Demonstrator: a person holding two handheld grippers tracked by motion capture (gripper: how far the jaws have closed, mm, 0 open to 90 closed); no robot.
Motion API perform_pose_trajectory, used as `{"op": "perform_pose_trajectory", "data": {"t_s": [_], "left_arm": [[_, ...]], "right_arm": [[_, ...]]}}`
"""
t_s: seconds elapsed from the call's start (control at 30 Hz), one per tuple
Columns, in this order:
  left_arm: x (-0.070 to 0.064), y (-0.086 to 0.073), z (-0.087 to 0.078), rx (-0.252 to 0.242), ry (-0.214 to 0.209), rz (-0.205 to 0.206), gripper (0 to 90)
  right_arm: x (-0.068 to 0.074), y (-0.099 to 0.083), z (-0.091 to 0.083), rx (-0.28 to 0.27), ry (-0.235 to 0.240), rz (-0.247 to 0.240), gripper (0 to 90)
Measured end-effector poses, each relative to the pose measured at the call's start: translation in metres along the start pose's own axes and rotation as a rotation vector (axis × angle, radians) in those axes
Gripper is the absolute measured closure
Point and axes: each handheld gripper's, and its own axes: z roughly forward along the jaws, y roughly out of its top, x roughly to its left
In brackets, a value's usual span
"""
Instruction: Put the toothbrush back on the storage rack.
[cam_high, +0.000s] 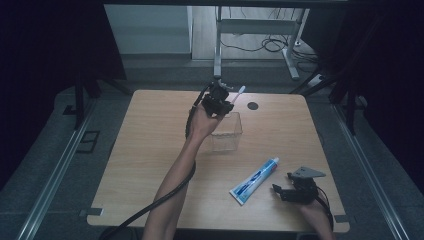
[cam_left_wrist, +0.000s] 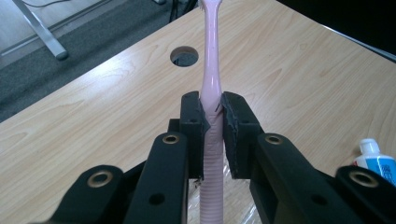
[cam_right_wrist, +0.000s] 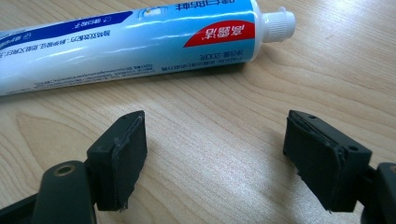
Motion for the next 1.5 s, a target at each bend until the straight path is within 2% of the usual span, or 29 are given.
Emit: {"op": "perform_pose_trajectory", "data": {"t_s": [0.47,0.8,1.2,1.5], "left_arm": [[-0.009,-0.007,0.016,-0.022,0.031,0.023,79.4],[-0.013,-0.019,0.025,-0.03,0.022,0.027,79.3],[-0.013,-0.031,0.033,-0.011,0.011,0.01,79.2],[-0.015,-0.037,0.037,0.006,0.02,0.025,79.1]], "right_arm": [[0.0,0.0,0.0,0.0,0.0,0.0,21.6],[0.0,0.0,0.0,0.001,0.001,0.0,21.5],[0.0,0.0,0.0,0.001,0.001,0.0,21.5],[0.0,0.0,0.0,0.001,0.001,-0.001,21.5]]}}
